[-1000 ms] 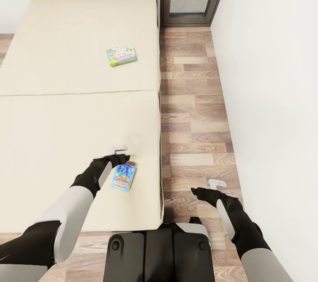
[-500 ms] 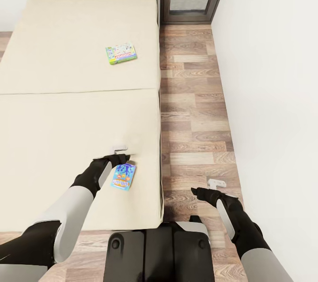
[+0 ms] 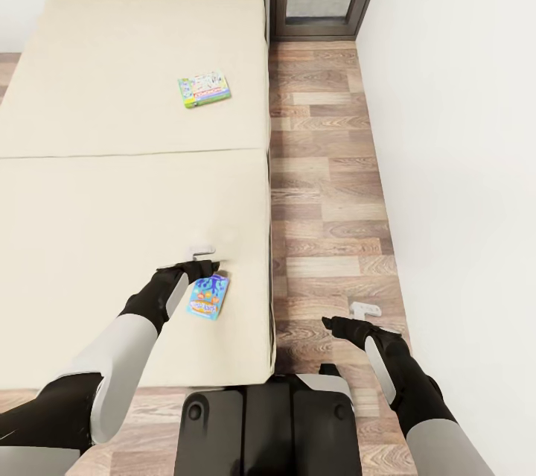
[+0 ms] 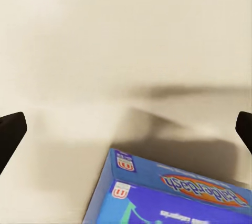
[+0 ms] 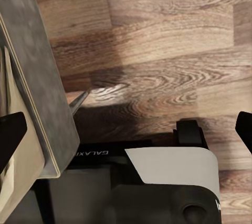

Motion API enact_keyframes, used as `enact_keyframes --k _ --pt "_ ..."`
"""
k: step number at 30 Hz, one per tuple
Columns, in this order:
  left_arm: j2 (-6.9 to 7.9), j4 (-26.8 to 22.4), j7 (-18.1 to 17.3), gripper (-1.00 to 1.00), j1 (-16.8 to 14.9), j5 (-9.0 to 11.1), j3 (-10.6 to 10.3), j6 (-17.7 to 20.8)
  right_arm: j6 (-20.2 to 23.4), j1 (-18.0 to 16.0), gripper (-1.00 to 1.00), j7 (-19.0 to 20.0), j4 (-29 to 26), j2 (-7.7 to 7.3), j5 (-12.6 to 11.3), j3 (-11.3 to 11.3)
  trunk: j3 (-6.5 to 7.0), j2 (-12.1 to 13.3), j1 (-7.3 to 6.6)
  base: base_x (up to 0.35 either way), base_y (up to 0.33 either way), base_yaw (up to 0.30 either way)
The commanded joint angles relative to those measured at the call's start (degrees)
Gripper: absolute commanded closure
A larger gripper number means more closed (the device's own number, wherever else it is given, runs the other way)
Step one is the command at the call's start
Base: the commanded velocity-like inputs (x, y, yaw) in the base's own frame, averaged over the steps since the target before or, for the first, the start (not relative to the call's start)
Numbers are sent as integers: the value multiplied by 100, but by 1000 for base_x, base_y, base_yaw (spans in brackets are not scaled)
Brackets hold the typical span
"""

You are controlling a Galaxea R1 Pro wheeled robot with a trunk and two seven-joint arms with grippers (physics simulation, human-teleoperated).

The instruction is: Put all the toys in the child's room - the three board games (two on the bed and one on the table), the two jigsaw puzzles on the table, and the tennis ball on the table - inside the toy box on the table in the child's room.

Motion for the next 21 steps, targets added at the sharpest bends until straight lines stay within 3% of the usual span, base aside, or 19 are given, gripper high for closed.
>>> enact_keyframes --k 1,21 --pt "-7 -10 -24 -100 0 -6 43 37 33 -1 -100 26 -8 6 -10 -23 -6 -9 3 -76 -18 0" --pt "0 -9 -24 -100 1 -6 43 37 28 -1 -100 26 -8 1 -10 -23 -6 -9 3 -86 -14 0"
